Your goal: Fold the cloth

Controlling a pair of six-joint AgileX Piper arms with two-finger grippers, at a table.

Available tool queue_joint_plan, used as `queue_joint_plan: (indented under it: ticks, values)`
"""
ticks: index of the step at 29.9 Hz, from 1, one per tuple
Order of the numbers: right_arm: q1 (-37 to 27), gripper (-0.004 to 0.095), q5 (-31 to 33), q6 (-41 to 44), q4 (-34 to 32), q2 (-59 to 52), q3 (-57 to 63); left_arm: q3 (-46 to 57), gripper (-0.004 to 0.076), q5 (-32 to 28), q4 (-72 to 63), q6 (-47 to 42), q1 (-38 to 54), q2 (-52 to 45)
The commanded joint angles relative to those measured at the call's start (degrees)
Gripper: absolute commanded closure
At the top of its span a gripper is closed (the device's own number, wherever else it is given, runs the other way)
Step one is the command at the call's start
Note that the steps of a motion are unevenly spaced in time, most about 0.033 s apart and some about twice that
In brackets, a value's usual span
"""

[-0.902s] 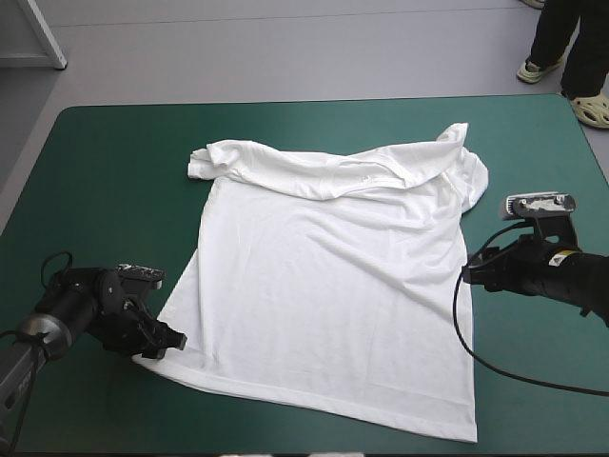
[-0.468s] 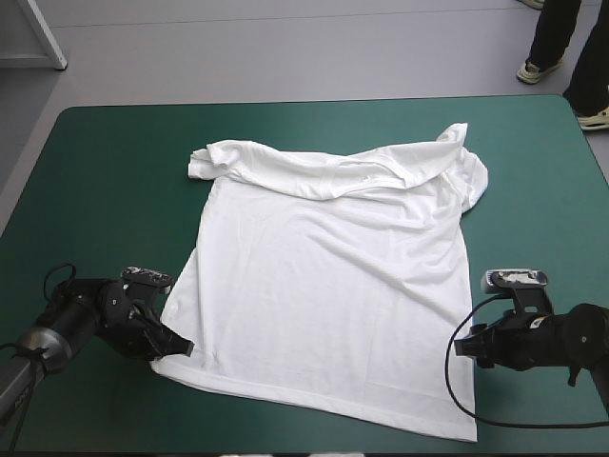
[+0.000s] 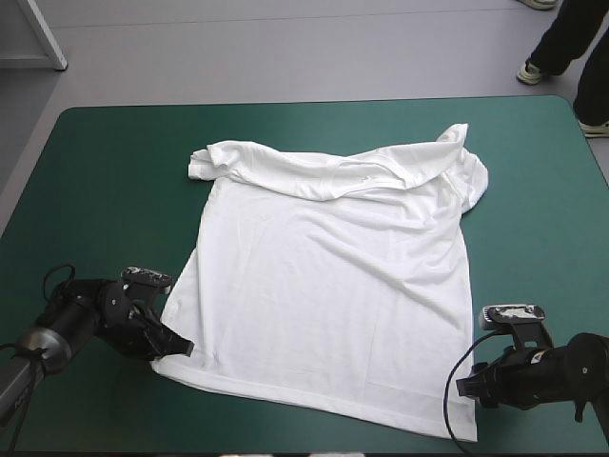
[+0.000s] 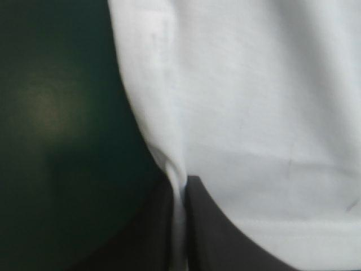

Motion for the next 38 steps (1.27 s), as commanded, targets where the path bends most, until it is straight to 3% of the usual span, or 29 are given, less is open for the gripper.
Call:
queue_joint_plan:
  ticks: [1, 10, 15, 20, 23, 27, 30, 35, 38]
  values:
    - [1.37, 0.0369, -3.07, 0.21, 0.50, -0.74, -0.86, 3.64, 0.0705, -2.39, -4.64, -0.02, -0.66, 2.43]
    - [10.74, 0.0402, -8.26, 6.04, -2.85, 6.37, -0.61, 3.64, 0.0705, -2.54, -5.25, 1.35, -0.66, 2.43]
    - [17.11, 0.0405, -10.28, 13.07, -9.77, 13.72, -0.61, 3.64, 0.0705, -2.54, -5.62, 1.35, -0.66, 2.43]
    - [21.55, 0.0417, -12.00, 13.88, -5.97, 18.53, -0.61, 3.64, 0.0705, -2.54, -5.47, 1.48, -0.66, 2.43]
    - [25.05, 0.0516, -12.90, 15.42, -5.88, 19.50, -0.61, 3.64, 0.0705, -2.54, -5.42, 1.48, -0.66, 2.43]
    - [27.68, 0.0785, -13.01, 17.26, -6.27, 19.55, -0.61, 3.64, 0.0705, -2.66, -5.42, 1.48, -0.66, 2.43]
    - [28.04, 0.0928, -14.09, 16.23, -4.73, 19.55, -0.61, 3.64, 0.0705, -2.66, -5.23, 1.48, -0.66, 2.43]
    - [28.31, 0.0919, -16.54, 16.23, -5.28, 18.99, -1.61, 3.64, 0.0705, -3.12, -5.23, 1.48, -0.66, 2.43]
    - [28.31, 0.0919, -17.18, 18.16, -8.87, 16.63, -4.87, 3.64, 0.0705, -3.89, -5.23, 1.48, -0.66, 0.66]
